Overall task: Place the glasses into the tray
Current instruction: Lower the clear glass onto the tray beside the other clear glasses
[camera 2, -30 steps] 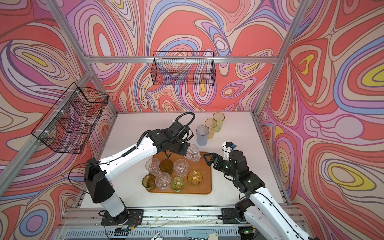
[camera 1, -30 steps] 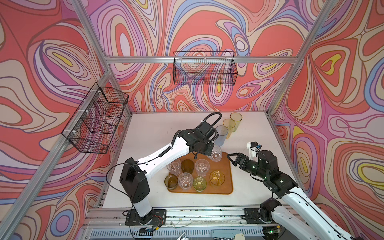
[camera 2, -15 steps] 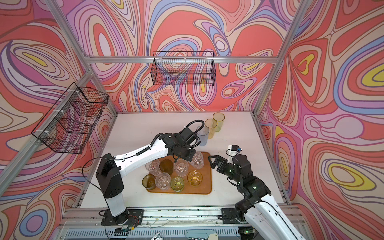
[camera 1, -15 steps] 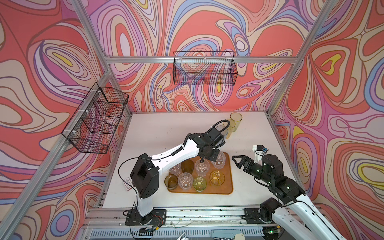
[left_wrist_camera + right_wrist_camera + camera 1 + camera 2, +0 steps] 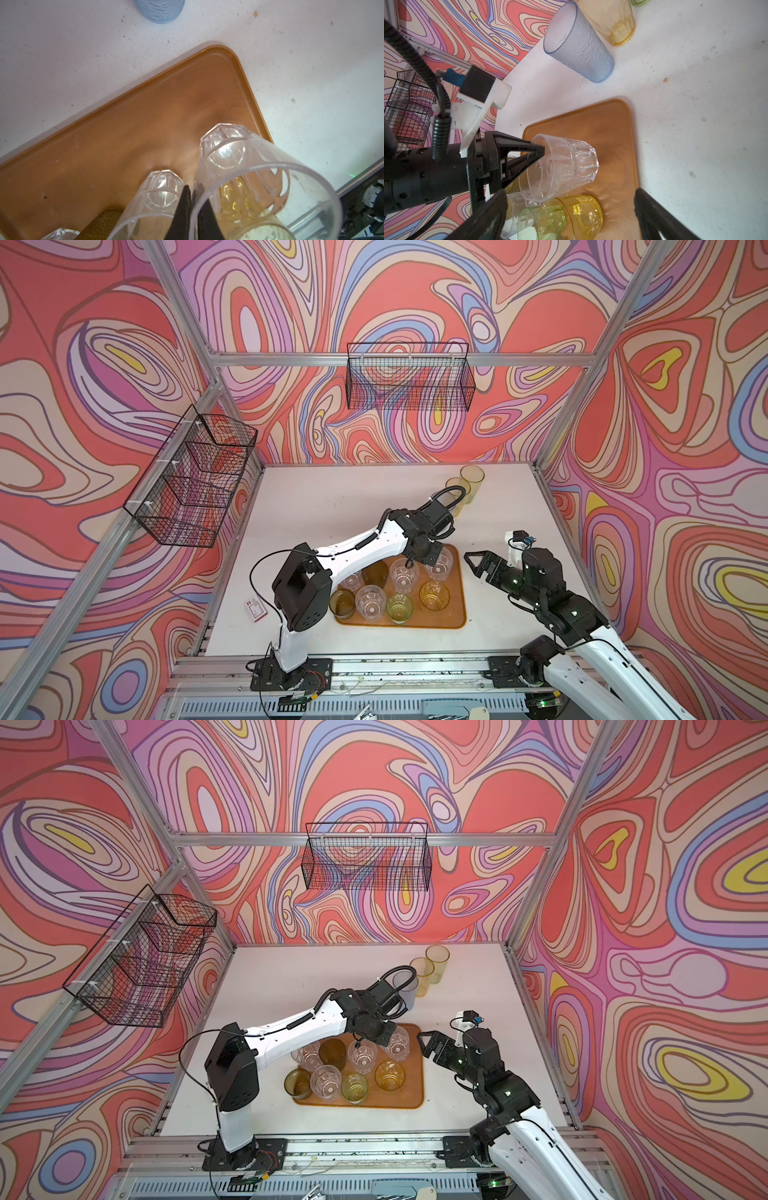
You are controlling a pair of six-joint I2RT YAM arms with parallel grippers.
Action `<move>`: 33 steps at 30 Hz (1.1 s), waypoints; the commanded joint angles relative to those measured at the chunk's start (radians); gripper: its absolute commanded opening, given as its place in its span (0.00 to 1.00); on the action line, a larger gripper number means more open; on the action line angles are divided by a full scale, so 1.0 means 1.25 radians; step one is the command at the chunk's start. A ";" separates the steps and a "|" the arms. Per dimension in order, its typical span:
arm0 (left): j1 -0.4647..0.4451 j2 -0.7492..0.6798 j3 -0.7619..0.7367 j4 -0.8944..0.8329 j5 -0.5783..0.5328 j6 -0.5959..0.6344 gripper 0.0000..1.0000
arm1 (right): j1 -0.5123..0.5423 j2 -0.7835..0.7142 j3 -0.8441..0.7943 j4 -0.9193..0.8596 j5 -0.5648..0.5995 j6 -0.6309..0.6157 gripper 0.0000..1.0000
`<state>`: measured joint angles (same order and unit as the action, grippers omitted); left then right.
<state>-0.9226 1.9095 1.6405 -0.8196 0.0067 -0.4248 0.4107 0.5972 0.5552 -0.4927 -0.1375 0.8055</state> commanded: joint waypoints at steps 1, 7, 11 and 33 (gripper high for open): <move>-0.004 0.013 0.020 -0.009 -0.012 0.007 0.00 | -0.005 0.007 0.017 -0.010 0.016 -0.007 0.98; -0.007 0.026 0.020 -0.018 -0.035 0.011 0.00 | -0.005 0.025 0.016 0.000 0.011 -0.009 0.98; -0.011 0.033 0.018 -0.022 -0.039 0.012 0.00 | -0.005 0.036 0.016 0.009 0.006 -0.009 0.98; -0.019 0.066 0.033 -0.035 -0.041 0.025 0.00 | -0.005 0.060 0.015 0.012 0.010 -0.003 0.98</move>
<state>-0.9371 1.9915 1.6554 -0.8345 -0.0284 -0.4103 0.4107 0.6693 0.5571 -0.4862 -0.1375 0.8055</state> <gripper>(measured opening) 0.087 0.977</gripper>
